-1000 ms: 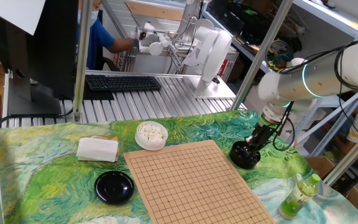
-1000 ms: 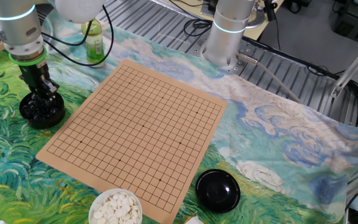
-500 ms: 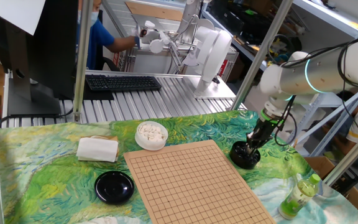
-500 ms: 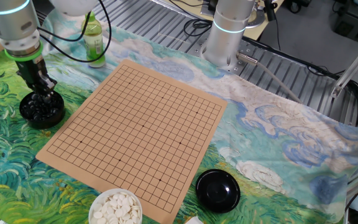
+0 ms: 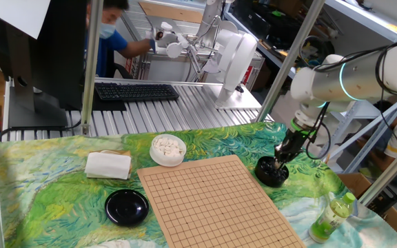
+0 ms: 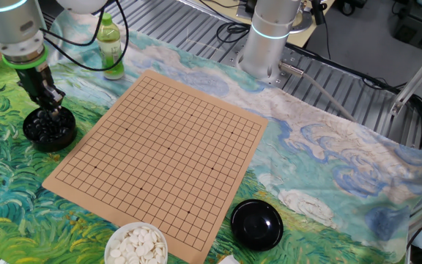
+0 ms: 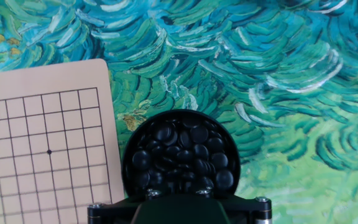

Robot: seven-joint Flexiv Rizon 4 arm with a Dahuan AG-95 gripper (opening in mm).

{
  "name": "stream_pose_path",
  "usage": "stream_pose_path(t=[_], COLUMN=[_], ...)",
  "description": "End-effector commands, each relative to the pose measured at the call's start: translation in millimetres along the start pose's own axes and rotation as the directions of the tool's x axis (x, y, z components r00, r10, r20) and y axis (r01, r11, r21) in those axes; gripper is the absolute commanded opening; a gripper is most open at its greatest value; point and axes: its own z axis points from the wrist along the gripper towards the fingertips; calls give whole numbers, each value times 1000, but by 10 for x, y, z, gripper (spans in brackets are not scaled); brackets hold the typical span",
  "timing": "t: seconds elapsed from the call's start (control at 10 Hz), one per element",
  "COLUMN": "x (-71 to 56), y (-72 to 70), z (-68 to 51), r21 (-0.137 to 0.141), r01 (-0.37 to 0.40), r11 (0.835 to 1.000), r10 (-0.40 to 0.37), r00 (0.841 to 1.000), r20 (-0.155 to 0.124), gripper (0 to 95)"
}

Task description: Play the first move as black on the 3-4 point in the upper right corner of the Go board

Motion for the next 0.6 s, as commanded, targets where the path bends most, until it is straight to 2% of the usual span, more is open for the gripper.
stream_pose_path(t=[0.1, 0.3, 0.4, 0.6], x=[-4, -4, -6, -14], y=[-2, -2, -1, 6], z=[-7, -4, 6, 76], r21=[3, 5, 18, 13], r01=[-5, -4, -4, -7], r11=[1000, 1000, 1000, 1000], r10=[5, 4, 4, 7], r00=[1000, 1000, 1000, 1000], r20=[-5, -4, -6, 0], gripper=[0, 0, 0, 0])
